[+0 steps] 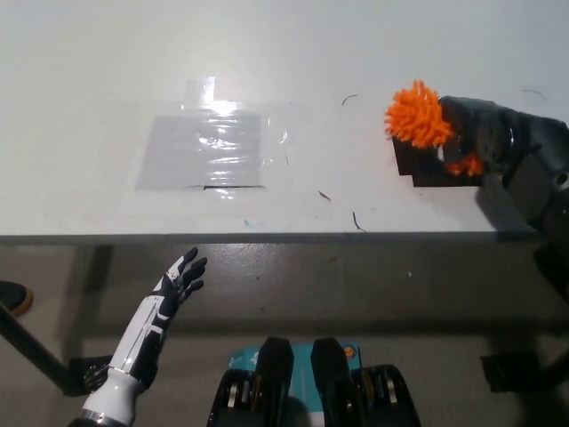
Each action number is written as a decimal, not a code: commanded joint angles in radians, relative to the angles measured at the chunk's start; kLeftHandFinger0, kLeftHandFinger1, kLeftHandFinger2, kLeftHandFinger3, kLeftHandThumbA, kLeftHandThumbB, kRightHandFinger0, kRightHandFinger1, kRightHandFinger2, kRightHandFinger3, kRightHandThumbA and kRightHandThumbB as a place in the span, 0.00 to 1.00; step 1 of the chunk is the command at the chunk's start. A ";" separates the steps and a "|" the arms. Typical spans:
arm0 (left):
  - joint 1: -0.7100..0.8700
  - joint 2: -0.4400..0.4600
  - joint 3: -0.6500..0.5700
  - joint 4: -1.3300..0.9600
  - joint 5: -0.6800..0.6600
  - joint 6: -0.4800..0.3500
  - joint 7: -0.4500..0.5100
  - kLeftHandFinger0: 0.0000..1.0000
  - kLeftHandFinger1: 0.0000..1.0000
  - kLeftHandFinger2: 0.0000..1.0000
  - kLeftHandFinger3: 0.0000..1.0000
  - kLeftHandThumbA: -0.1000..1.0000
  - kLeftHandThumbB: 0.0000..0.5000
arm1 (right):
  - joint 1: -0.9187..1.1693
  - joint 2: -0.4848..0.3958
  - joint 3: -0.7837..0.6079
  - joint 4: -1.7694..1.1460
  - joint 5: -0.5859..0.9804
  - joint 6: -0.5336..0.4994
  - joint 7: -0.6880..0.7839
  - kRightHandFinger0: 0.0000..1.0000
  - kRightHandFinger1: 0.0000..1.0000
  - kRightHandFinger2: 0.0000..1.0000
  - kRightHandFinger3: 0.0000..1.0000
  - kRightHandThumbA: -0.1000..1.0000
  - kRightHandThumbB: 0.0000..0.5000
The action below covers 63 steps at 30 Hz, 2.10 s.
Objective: The robot uses it right hand to pick up an extended orange duster kept in the middle of the desk and presses its handle against the desk to collapse it
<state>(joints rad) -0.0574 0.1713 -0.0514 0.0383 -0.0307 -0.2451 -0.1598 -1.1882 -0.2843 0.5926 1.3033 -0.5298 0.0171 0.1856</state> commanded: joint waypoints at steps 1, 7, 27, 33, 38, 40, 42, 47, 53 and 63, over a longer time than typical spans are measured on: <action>-0.027 0.022 0.005 -0.030 0.008 -0.018 -0.012 1.00 1.00 1.00 1.00 1.00 0.42 | -0.042 -0.018 -0.056 -0.013 0.001 -0.188 -0.318 0.20 0.69 1.00 1.00 0.00 0.23; -0.033 0.025 0.007 -0.024 0.000 -0.018 -0.016 1.00 1.00 1.00 1.00 1.00 0.38 | -0.043 -0.028 -0.082 -0.001 0.011 -0.218 -0.346 0.18 0.65 1.00 1.00 0.00 0.26; -0.022 0.018 0.012 -0.026 -0.019 -0.024 -0.015 1.00 1.00 1.00 1.00 1.00 0.22 | -0.179 -0.032 -0.360 -0.192 0.086 -0.385 -0.529 0.00 0.34 0.72 0.78 0.00 0.26; -0.011 0.016 0.010 -0.027 -0.021 -0.030 -0.015 1.00 1.00 1.00 1.00 1.00 0.20 | -0.179 0.033 -0.455 -0.220 0.129 -0.397 -0.624 0.00 0.29 0.65 0.65 0.00 0.32; -0.011 0.020 0.014 -0.022 -0.019 -0.045 -0.013 1.00 1.00 1.00 1.00 1.00 0.18 | -0.178 0.114 -0.533 -0.146 0.178 -0.458 -0.731 0.00 0.18 0.62 0.66 0.00 0.25; -0.011 0.019 0.014 -0.017 -0.029 -0.045 -0.017 1.00 1.00 1.00 1.00 1.00 0.18 | -0.172 0.138 -0.577 -0.127 0.229 -0.471 -0.718 0.00 0.16 0.62 0.64 0.00 0.22; -0.011 0.019 0.013 -0.017 -0.028 -0.046 -0.017 1.00 1.00 1.00 1.00 1.00 0.18 | -0.173 0.140 -0.585 -0.121 0.226 -0.476 -0.718 0.00 0.16 0.62 0.64 0.00 0.21; -0.009 0.021 0.013 -0.017 -0.019 -0.047 -0.013 1.00 1.00 1.00 1.00 1.00 0.21 | -0.168 0.154 -0.564 -0.069 0.205 -0.480 -0.764 0.00 0.11 0.53 0.56 0.00 0.27; -0.007 0.022 0.012 -0.013 -0.015 -0.052 -0.013 1.00 1.00 1.00 1.00 1.00 0.20 | -0.147 0.171 -0.583 -0.053 0.242 -0.487 -0.820 0.00 0.09 0.49 0.54 0.00 0.24; -0.004 0.023 0.012 -0.015 -0.021 -0.047 -0.016 1.00 1.00 1.00 1.00 1.00 0.21 | -0.132 0.175 -0.585 -0.088 0.288 -0.487 -0.901 0.00 0.08 0.48 0.55 0.00 0.22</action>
<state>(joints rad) -0.0611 0.1768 -0.0460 0.0375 -0.0448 -0.2554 -0.1602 -1.2796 -0.1023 0.0131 1.2594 -0.2829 -0.4133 -0.6398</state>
